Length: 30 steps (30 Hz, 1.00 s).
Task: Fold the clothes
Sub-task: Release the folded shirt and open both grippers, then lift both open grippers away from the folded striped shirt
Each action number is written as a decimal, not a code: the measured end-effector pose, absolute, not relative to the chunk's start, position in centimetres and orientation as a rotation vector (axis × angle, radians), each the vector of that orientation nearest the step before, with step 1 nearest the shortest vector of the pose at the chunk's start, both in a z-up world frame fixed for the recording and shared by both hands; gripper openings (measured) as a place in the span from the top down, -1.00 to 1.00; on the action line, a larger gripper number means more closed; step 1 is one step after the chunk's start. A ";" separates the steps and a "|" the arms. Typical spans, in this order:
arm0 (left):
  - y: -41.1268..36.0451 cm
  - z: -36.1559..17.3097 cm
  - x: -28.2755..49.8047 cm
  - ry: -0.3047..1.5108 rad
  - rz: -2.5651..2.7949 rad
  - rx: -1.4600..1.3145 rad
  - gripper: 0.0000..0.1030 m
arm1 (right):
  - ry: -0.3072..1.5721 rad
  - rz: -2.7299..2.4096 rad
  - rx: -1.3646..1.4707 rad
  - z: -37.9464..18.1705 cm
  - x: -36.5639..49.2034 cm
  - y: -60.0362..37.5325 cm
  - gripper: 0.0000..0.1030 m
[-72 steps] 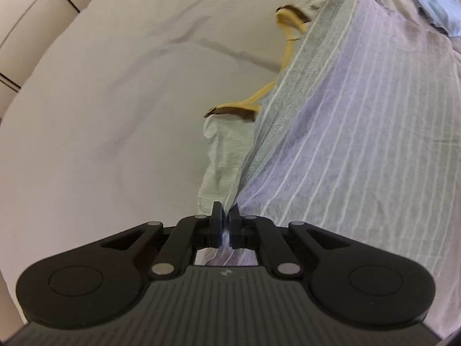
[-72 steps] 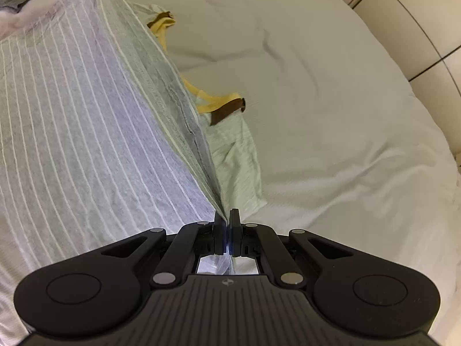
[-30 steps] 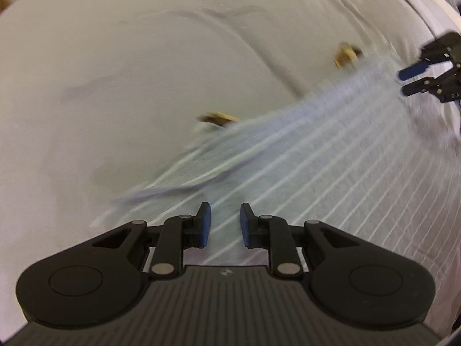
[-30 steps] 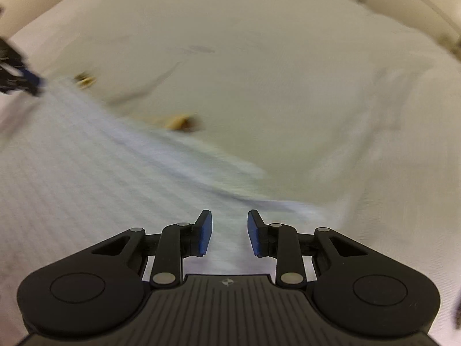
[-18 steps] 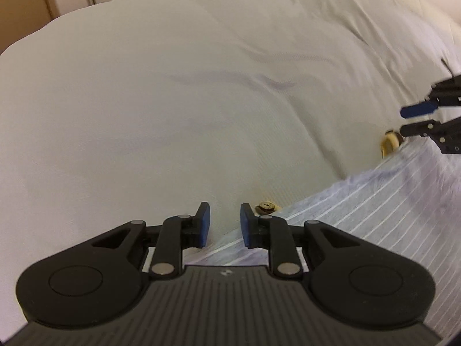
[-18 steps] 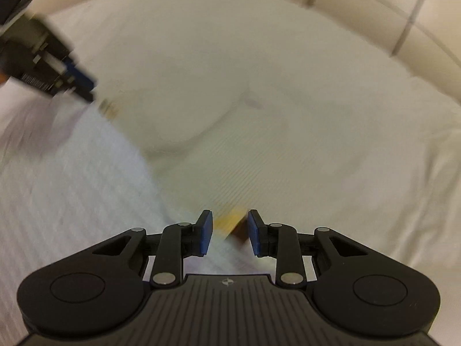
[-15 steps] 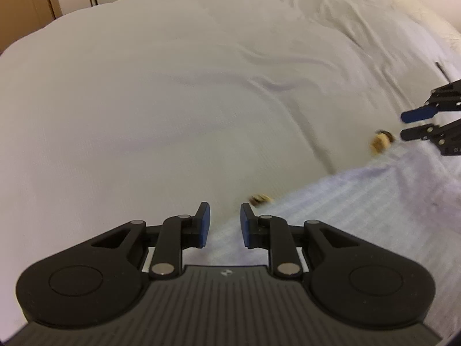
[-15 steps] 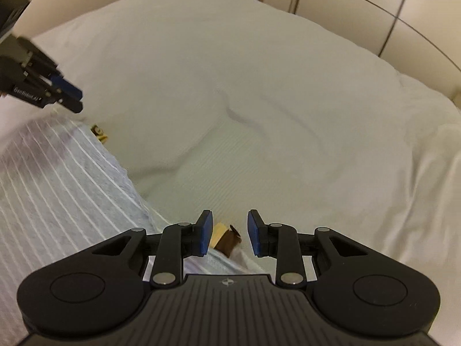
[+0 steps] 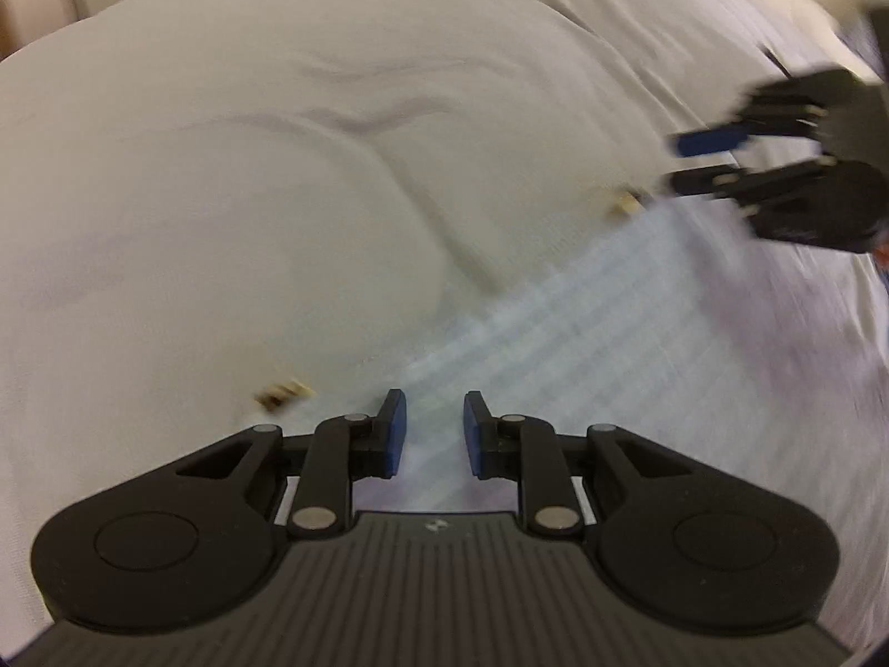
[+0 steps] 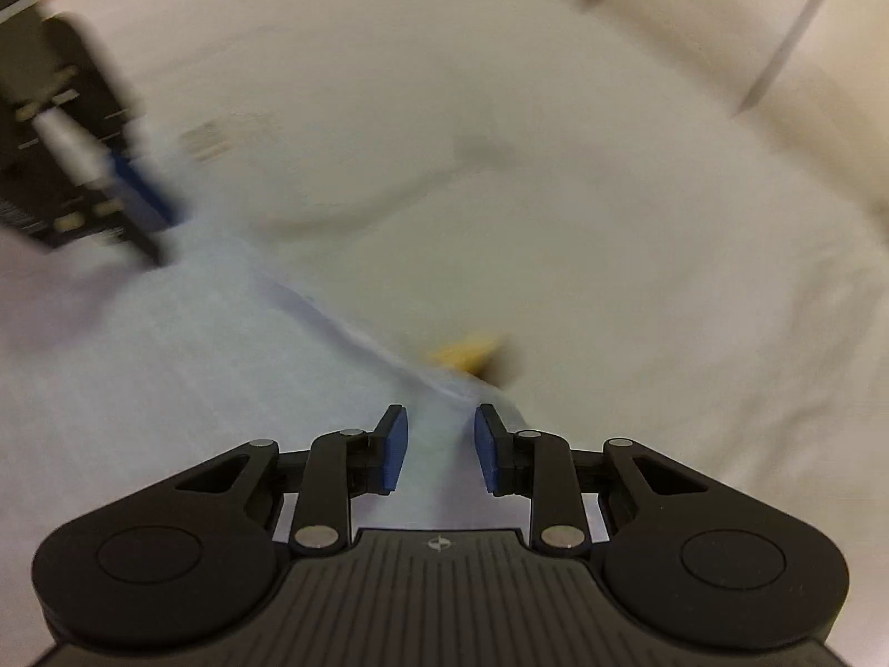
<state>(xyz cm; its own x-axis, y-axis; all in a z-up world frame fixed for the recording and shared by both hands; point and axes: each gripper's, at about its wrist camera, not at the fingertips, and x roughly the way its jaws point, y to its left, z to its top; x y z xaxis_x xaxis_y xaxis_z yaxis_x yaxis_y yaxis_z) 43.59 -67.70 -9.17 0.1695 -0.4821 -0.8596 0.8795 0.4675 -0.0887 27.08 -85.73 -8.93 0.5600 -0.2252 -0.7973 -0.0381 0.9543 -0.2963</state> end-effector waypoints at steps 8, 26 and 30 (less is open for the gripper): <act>-68.3 -9.6 43.7 0.997 -1.036 0.534 0.66 | 1.026 -0.120 -0.058 -6.3 21.3 -89.6 0.29; -59.6 -5.5 37.4 1.053 -0.882 0.585 0.60 | 1.051 -0.200 0.145 -2.2 10.5 -89.7 0.23; -55.9 -7.1 31.4 1.149 -0.853 0.634 0.57 | 1.139 -0.054 0.135 -3.4 5.9 -83.9 0.23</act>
